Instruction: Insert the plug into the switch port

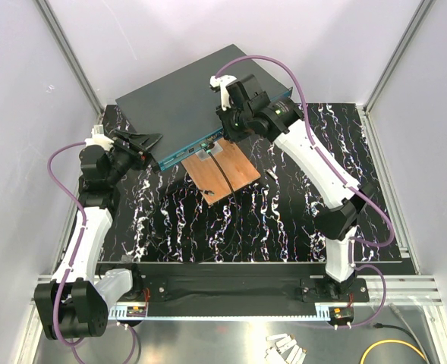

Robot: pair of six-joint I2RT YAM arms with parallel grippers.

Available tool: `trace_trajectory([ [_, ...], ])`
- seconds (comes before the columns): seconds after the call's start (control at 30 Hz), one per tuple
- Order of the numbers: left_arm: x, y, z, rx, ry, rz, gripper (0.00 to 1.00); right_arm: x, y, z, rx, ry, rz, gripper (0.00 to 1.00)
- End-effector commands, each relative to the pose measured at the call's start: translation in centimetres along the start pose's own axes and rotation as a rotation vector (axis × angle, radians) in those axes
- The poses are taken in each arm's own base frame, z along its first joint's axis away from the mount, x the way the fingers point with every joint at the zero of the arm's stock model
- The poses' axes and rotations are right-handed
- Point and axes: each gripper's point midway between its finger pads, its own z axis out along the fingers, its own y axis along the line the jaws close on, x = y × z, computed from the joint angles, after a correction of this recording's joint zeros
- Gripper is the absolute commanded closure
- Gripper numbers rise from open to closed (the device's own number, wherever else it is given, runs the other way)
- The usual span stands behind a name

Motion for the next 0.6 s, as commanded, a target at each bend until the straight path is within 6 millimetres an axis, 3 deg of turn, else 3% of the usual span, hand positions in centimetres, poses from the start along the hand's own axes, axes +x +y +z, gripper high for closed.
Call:
trace_trajectory([
  [0.0,3.5,-0.6,-0.3,0.052,0.14,0.067,0.58,-3.6,-0.1,0.1,0.02,-0.129,0.054,0.84],
  [0.2,3.6,-0.2,-0.3,0.045,0.143,0.06,0.6,-4.5,-0.3,0.6,0.042,-0.162,0.105,0.91],
  [0.57,4.5,0.1,-0.1,0.042,0.168,0.055,0.62,-5.9,0.1,1.5,0.024,-0.219,0.166,0.94],
])
